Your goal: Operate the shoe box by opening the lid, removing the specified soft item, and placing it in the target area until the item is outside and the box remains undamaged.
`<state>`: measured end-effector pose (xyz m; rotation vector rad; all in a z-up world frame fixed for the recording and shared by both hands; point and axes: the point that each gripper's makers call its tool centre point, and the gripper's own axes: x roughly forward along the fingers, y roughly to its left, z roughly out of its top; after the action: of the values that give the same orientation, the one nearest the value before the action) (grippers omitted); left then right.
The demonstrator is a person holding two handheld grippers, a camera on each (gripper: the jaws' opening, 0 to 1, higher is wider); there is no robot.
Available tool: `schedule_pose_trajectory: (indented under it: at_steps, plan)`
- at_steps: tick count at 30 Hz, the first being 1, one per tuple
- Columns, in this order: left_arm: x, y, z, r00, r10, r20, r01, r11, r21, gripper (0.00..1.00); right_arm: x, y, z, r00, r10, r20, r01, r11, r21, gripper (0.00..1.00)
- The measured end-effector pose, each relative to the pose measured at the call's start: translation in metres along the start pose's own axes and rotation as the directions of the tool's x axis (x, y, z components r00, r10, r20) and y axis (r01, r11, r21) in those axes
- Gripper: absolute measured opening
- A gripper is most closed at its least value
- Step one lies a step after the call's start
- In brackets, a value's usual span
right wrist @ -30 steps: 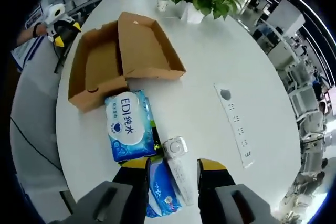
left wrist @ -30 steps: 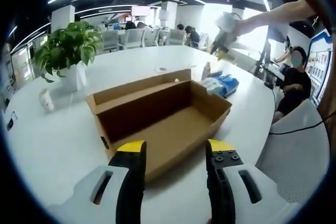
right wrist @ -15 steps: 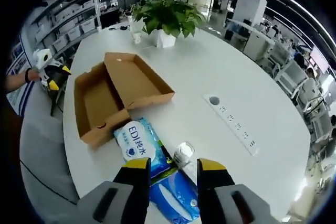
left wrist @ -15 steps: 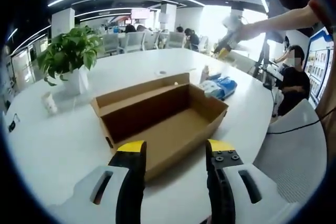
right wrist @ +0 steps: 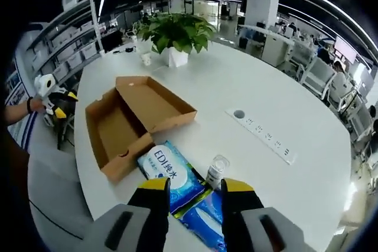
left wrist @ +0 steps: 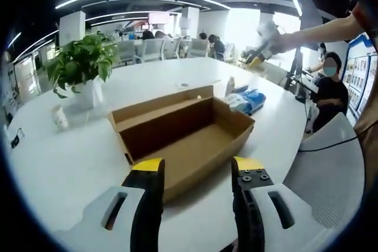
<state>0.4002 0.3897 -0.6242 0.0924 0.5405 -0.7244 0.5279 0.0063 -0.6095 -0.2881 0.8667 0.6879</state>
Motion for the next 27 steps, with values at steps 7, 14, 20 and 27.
schedule_pose_trajectory:
  at_steps: [7, 14, 20, 27]
  plan:
    - [-0.001, -0.001, 0.012, 0.999, 0.003, 0.034, -0.002, 1.0, -0.008, 0.45, -0.007, 0.01, 0.004, 0.996, -0.011, 0.094, -0.001, 0.993, 0.12, 0.3]
    - [-0.001, 0.0, 0.018, 0.999, 0.007, 0.051, -0.006, 1.0, -0.024, 0.45, -0.015, 0.031, 0.006, 0.98, 0.009, 0.198, -0.051, 0.977, 0.209, 0.32]
    - [-0.002, 0.001, 0.019, 0.998, 0.012, 0.059, -0.01, 0.999, -0.04, 0.45, -0.017, 0.052, 0.001, 0.969, 0.02, 0.247, -0.084, 0.964, 0.252, 0.33]
    - [-0.002, -0.001, 0.017, 0.998, 0.018, 0.058, -0.015, 0.999, -0.051, 0.45, -0.018, 0.077, 0.0, 0.935, 0.053, 0.351, -0.184, 0.918, 0.352, 0.38]
